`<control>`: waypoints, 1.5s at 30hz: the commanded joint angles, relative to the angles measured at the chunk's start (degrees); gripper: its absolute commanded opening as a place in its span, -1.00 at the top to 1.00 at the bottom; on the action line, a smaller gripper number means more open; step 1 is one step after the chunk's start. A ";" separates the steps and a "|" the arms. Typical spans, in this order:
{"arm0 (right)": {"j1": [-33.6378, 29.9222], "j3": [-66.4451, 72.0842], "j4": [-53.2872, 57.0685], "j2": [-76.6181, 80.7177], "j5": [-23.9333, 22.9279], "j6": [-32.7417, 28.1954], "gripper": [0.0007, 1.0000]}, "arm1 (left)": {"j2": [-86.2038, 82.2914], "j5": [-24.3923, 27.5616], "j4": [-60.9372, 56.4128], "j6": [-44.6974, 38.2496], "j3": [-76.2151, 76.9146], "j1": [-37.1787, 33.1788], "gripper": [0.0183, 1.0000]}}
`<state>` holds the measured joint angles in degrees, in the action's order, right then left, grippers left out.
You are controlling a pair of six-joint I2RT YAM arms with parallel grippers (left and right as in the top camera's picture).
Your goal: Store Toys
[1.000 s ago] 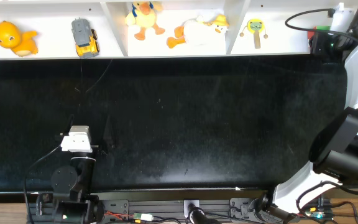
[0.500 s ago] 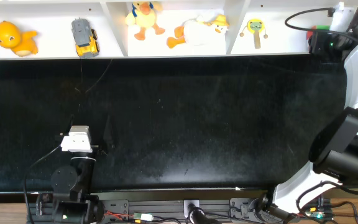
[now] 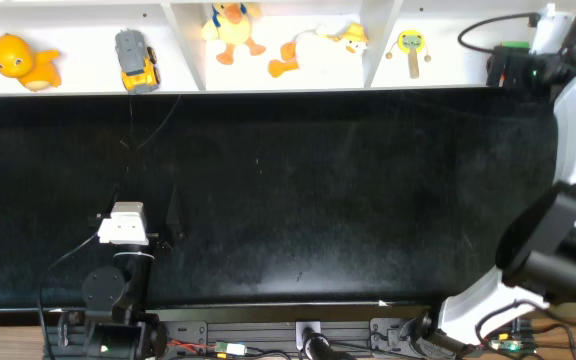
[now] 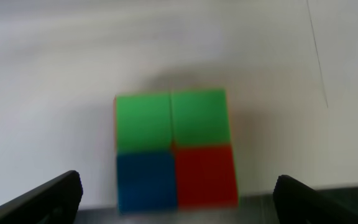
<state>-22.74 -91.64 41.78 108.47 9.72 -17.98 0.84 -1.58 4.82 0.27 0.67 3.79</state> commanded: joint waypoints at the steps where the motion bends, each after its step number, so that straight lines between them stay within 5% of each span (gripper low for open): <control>1: -0.11 9.97 -1.99 -10.23 -3.52 0.20 -0.99 | -0.68 -0.46 0.00 -0.42 -0.20 0.35 -1.00; 5: -0.07 20.02 -1.64 -18.32 -5.57 0.24 -0.99 | -0.68 -0.48 0.00 -0.42 -0.20 0.35 -1.00; 9: 3.34 26.69 -1.53 -26.01 -13.18 5.51 -1.00 | -0.68 -0.46 0.00 -0.42 -0.20 0.35 -1.00; 17: 20.55 30.25 -0.20 -33.53 -25.99 14.08 -1.00 | -0.68 -0.46 0.00 -0.42 -0.20 0.35 -1.00; 23: 24.63 45.75 -13.57 -48.41 -26.23 17.07 -0.99 | -0.68 -0.46 0.00 -0.42 -0.20 0.35 -1.00; 27: 25.94 58.34 -22.53 -60.83 -25.09 12.85 -1.00 | -0.68 -0.46 0.00 -0.42 -0.20 0.35 -1.00; 45: 29.86 87.95 -36.33 -95.21 -24.22 15.23 -1.00 | -0.68 -0.48 0.00 -0.42 -0.20 0.35 -1.00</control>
<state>6.85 -5.98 6.09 15.22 -15.22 -3.40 0.84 -1.58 4.80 0.27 0.67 3.79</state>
